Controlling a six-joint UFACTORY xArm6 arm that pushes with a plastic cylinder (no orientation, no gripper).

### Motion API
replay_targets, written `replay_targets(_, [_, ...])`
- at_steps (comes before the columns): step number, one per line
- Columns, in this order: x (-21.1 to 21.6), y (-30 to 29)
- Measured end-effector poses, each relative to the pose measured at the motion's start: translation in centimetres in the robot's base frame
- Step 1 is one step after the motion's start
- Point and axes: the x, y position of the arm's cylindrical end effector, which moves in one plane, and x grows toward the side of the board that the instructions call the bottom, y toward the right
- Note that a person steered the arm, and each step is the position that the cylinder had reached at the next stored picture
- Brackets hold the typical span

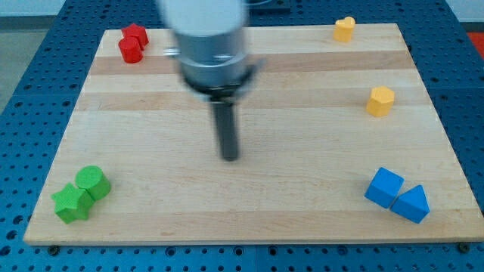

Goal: Push yellow hexagon into yellow heart

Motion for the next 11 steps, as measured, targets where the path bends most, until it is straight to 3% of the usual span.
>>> replay_targets(1, [-1.6, 9.9])
replay_targets(3, [-3.7, 22.2])
replay_targets(6, [-9.9, 21.9])
replay_targets(8, [-7.2, 17.5])
replay_targets(11, [-13.0, 22.4])
